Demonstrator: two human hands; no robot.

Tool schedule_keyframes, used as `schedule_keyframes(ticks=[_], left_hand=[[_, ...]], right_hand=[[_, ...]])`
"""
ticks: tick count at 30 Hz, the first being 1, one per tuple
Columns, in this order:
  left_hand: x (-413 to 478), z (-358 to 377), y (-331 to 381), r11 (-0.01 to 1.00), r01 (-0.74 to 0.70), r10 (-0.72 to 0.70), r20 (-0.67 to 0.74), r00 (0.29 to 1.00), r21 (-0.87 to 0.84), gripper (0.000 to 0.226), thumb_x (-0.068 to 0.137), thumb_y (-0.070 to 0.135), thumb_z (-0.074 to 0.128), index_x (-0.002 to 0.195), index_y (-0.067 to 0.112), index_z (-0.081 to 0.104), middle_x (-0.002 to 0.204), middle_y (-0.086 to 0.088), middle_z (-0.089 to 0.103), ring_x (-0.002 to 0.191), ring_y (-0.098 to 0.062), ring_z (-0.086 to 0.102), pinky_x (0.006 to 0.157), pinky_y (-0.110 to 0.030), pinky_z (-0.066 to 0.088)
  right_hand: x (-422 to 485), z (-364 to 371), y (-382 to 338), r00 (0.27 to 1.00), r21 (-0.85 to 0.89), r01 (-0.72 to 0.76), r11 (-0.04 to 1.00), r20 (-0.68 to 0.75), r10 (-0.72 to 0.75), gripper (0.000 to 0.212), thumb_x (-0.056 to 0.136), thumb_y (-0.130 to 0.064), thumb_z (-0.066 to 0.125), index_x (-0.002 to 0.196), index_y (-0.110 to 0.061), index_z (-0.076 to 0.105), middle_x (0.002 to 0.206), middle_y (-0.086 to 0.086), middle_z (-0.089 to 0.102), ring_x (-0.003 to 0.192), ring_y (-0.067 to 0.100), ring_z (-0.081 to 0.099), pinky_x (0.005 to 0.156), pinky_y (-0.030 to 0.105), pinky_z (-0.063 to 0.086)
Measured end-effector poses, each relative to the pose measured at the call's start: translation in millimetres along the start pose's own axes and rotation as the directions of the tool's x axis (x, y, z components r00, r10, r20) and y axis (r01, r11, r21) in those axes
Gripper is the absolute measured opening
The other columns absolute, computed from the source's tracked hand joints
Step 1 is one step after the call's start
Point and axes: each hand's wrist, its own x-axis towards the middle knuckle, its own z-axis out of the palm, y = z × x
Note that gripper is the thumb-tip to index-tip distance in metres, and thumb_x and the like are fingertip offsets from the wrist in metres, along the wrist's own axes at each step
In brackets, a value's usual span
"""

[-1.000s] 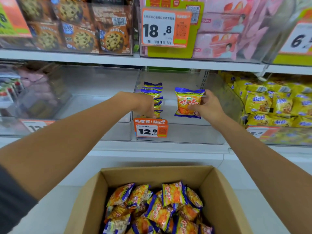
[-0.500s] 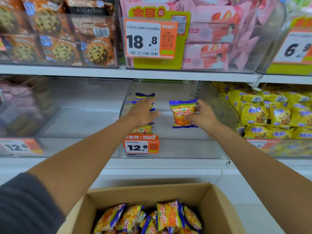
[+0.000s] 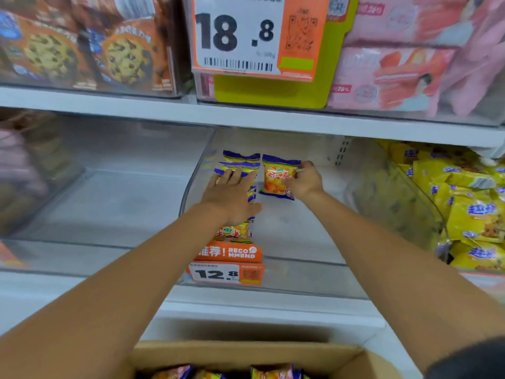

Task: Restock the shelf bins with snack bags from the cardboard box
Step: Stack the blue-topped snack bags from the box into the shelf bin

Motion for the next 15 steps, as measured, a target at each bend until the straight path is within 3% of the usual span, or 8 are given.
schedule_keyframes(ticks=[7,9,11,15], left_hand=[[-2.7,-0.9,1.4,1.000,0.011,-0.011,0.008,1.000,-0.018,0.078,0.097,0.058,0.039,0.156,0.030,-0.004,0.164,-0.004,-0.009,0.151,-0.024,-0.009,0.122,-0.046,-0.001],[-2.9,-1.6,2.1,1.000,0.005,-0.005,0.006,1.000,-0.023,0.080,0.096,0.058,0.041,0.156,0.030,-0.004,0.164,-0.005,-0.009,0.151,-0.025,-0.009,0.122,-0.046,-0.001],[-2.0,-3.1,2.5,0.999,0.005,-0.005,0.018,1.000,-0.033,0.082,0.095,0.061,0.042,0.156,0.030,-0.003,0.164,-0.005,-0.010,0.151,-0.025,-0.010,0.121,-0.046,0.000],[-6.1,-14.7,5.6,0.975,0.036,-0.027,0.043,0.999,-0.221,0.085,0.091,0.064,0.047,0.156,0.031,0.004,0.164,-0.005,-0.009,0.151,-0.023,-0.010,0.121,-0.046,0.001]], right_hand=[[3.3,15.2,-4.2,0.998,-0.018,0.059,0.998,-0.012,-0.059,0.046,0.082,-0.014,0.074,0.120,-0.004,0.051,0.119,0.014,0.060,0.107,0.028,0.059,0.075,0.027,0.046],[3.5,13.3,-1.5,0.999,-0.033,0.031,0.999,-0.012,-0.031,0.051,0.080,-0.020,0.077,0.121,-0.006,0.050,0.122,0.016,0.056,0.109,0.031,0.058,0.080,0.032,0.051],[-0.1,7.2,0.3,0.999,-0.001,-0.034,0.999,0.027,0.034,0.059,0.080,-0.022,0.078,0.128,-0.009,0.048,0.125,0.015,0.055,0.112,0.030,0.058,0.079,0.028,0.048],[-27.2,-15.8,-3.2,0.998,-0.006,-0.020,1.000,0.056,0.020,0.065,0.080,-0.011,0.076,0.136,-0.011,0.043,0.123,0.010,0.054,0.111,0.023,0.055,0.076,0.022,0.040]])
